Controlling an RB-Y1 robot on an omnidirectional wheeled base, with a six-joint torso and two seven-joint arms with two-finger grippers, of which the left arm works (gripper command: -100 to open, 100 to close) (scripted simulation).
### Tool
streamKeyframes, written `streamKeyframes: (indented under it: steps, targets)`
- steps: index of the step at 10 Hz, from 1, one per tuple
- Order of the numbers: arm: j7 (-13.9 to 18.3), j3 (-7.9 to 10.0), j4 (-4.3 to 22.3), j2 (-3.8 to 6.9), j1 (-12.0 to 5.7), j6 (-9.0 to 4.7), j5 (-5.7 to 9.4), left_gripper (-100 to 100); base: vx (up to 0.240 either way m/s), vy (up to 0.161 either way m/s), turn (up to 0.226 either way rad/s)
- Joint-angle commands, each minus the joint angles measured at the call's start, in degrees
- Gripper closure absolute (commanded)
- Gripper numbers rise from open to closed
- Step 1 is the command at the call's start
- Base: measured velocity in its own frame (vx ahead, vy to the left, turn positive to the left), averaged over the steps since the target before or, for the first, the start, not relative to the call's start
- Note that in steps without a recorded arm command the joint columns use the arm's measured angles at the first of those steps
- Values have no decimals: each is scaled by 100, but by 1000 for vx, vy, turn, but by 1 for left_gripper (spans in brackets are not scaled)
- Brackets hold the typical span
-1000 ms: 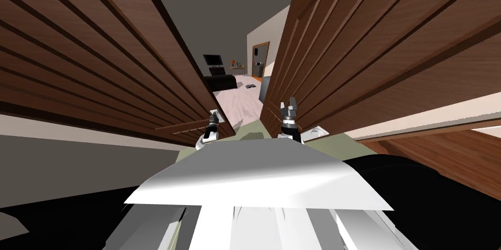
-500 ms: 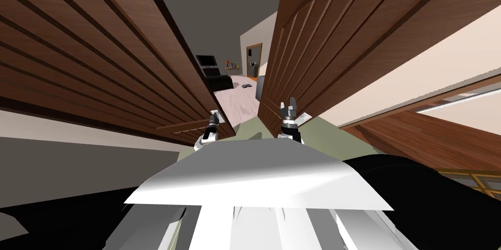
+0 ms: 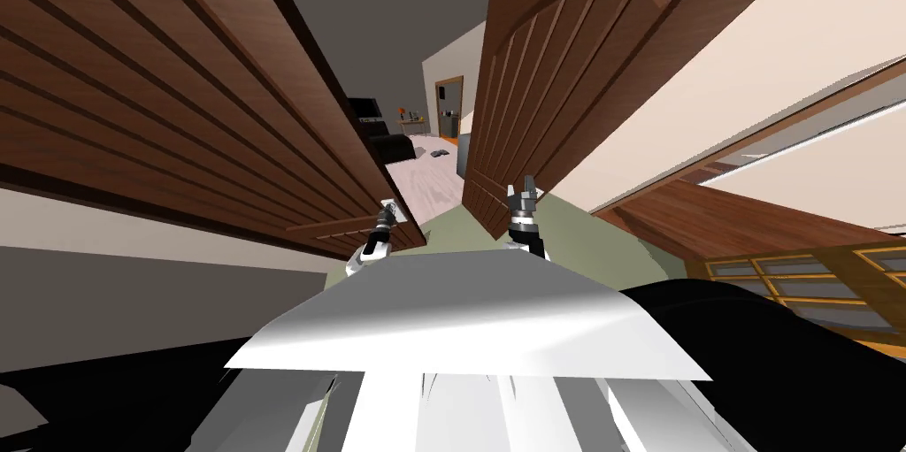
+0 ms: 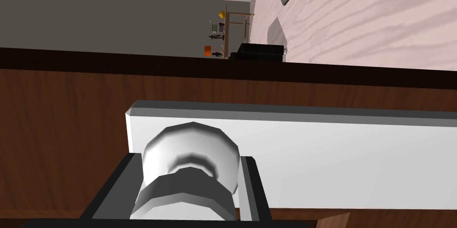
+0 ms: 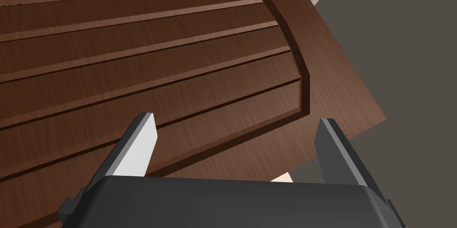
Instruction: Pull the door open
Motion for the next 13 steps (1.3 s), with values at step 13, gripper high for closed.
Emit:
streamKeyframes:
  steps: [13]
  targets:
    - [635, -592, -422, 815, 738, -585, 59, 100, -201, 72, -115]
